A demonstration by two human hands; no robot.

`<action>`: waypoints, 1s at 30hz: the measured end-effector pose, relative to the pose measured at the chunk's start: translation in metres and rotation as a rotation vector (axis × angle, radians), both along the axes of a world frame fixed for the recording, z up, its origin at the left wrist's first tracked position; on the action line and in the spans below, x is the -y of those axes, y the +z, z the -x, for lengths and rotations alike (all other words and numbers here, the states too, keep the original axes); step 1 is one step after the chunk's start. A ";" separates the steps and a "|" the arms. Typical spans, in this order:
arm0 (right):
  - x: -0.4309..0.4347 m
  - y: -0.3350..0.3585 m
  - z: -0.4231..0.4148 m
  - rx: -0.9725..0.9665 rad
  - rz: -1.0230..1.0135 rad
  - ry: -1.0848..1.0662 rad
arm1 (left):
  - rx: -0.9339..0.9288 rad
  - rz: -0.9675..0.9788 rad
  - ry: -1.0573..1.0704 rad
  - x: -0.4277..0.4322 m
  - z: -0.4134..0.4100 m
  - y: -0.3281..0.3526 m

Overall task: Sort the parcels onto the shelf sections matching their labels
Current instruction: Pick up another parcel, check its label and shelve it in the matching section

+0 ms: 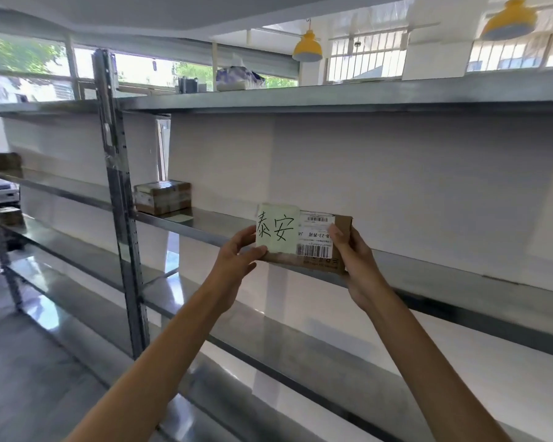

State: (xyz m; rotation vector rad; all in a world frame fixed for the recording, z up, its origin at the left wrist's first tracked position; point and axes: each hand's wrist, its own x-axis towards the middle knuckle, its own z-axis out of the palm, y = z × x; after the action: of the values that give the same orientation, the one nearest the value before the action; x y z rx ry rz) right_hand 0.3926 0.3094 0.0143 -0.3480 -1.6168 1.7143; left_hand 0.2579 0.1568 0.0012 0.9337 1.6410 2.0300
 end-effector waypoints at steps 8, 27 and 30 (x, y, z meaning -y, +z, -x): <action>0.050 -0.009 0.089 -0.012 0.010 0.044 | 0.036 0.013 0.083 0.051 0.066 -0.006; 0.119 -0.035 0.237 0.019 0.065 0.125 | -0.007 0.021 0.149 0.125 0.178 -0.023; 0.119 -0.035 0.262 0.040 0.059 0.158 | -0.021 0.015 0.162 0.128 0.197 -0.023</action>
State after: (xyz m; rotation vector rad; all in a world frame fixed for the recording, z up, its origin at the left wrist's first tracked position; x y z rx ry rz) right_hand 0.1304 0.1905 -0.0212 -0.2906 -1.6629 1.8872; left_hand 0.0605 0.0285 -0.0222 0.8446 1.7934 2.1155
